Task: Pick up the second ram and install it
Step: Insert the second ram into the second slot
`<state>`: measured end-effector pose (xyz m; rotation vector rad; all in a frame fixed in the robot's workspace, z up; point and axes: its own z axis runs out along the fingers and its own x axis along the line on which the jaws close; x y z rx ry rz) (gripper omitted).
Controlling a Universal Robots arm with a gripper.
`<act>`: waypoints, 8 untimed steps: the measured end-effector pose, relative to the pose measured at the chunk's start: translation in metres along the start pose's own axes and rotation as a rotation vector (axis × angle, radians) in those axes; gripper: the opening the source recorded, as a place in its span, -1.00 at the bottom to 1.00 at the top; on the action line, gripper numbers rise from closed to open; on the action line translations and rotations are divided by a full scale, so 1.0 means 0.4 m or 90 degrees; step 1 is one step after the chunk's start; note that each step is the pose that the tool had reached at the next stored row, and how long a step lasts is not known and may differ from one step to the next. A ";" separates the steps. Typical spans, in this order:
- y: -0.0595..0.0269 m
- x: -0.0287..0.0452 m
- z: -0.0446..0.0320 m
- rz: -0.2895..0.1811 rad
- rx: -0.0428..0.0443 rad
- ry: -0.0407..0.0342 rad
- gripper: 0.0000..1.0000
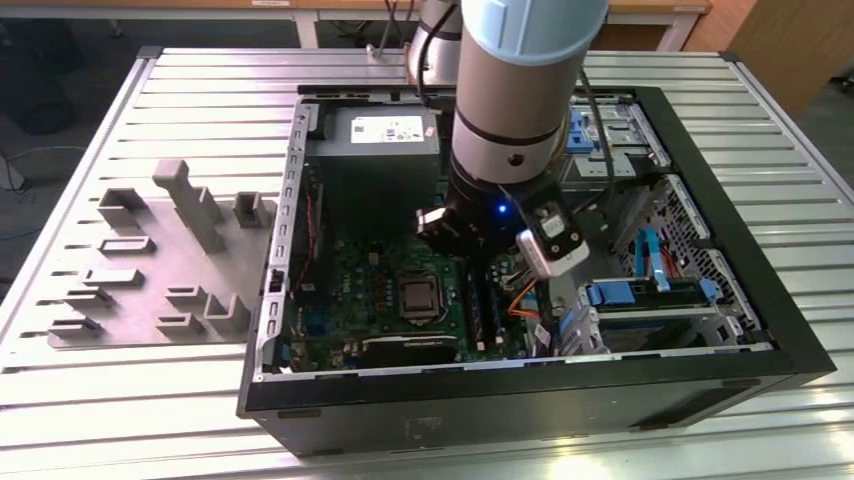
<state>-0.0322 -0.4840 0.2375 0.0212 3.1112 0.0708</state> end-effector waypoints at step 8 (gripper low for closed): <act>0.003 -0.002 -0.054 0.000 0.0003 0.0000 -0.48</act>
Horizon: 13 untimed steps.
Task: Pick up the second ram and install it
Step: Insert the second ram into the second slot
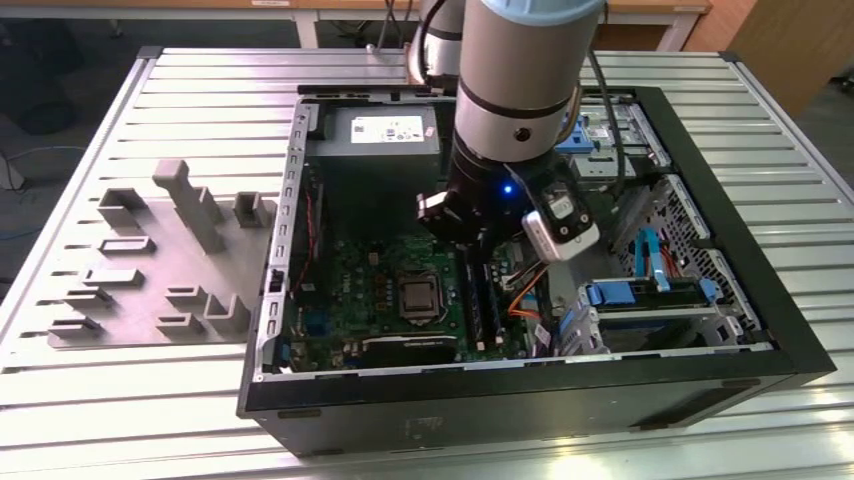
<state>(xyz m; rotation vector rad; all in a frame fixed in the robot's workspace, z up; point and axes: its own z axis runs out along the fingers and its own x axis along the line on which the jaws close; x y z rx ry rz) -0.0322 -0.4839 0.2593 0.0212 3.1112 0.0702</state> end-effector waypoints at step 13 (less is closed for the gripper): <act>0.000 0.000 -0.003 0.000 0.0000 0.0000 -0.79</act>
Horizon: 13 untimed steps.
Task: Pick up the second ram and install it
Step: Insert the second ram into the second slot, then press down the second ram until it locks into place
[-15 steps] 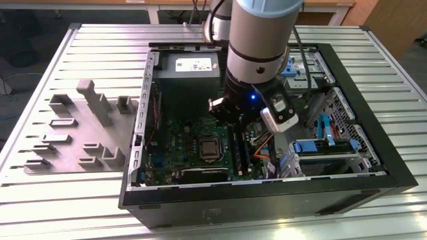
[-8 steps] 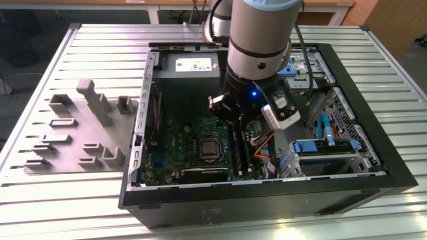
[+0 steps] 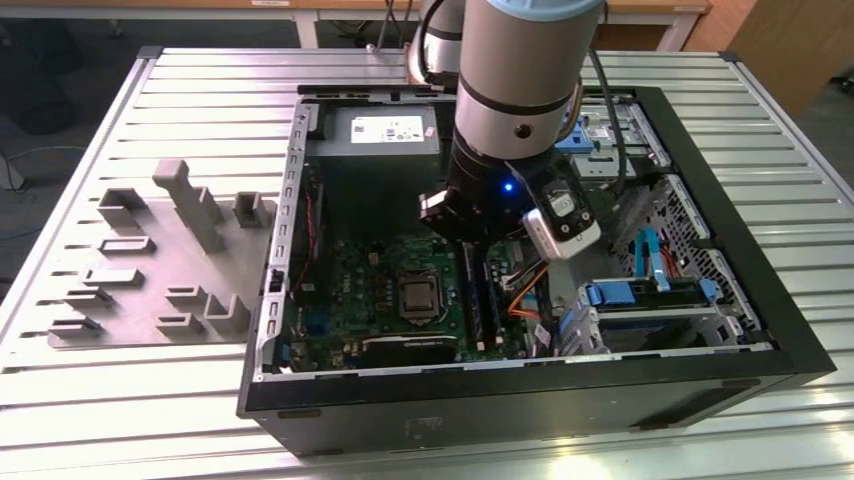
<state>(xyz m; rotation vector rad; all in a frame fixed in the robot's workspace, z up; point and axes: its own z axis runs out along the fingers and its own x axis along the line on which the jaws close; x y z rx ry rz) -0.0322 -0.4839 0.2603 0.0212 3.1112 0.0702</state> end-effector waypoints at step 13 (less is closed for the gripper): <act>0.006 0.000 -0.001 0.000 -0.0026 0.0000 -0.79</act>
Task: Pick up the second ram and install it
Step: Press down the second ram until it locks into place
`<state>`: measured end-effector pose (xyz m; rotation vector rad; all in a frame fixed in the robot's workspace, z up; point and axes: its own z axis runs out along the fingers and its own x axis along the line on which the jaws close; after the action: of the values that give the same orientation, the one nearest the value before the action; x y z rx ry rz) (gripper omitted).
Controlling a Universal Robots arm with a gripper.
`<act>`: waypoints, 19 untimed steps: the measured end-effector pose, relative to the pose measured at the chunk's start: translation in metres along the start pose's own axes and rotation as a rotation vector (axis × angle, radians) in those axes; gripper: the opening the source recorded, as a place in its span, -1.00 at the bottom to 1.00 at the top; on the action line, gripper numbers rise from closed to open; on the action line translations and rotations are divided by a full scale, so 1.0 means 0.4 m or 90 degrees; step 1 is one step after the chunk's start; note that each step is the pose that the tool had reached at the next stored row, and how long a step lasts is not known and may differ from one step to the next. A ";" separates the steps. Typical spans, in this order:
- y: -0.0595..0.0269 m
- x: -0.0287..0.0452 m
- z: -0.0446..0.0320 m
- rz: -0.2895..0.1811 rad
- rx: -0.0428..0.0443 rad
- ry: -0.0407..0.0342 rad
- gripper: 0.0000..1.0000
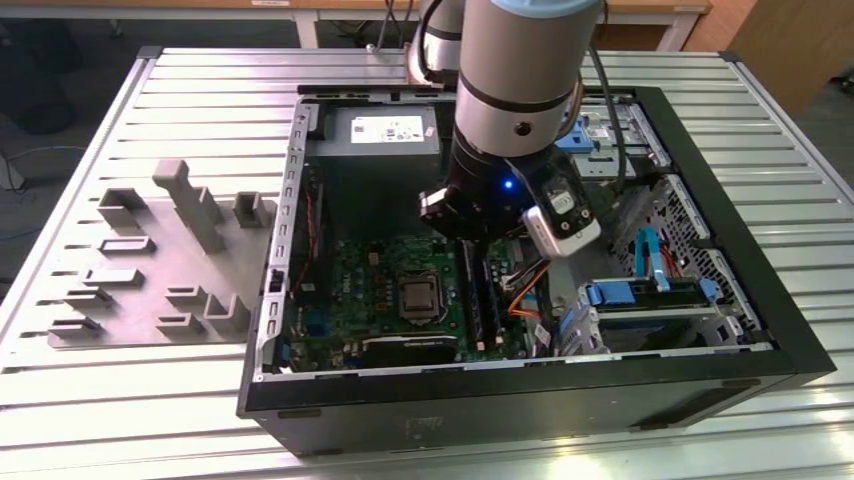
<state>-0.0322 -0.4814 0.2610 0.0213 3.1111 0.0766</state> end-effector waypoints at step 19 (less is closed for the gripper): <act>0.043 0.001 0.007 0.000 -0.0021 0.0000 -0.79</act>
<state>-0.0322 -0.4639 0.2590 0.0214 3.1109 0.0818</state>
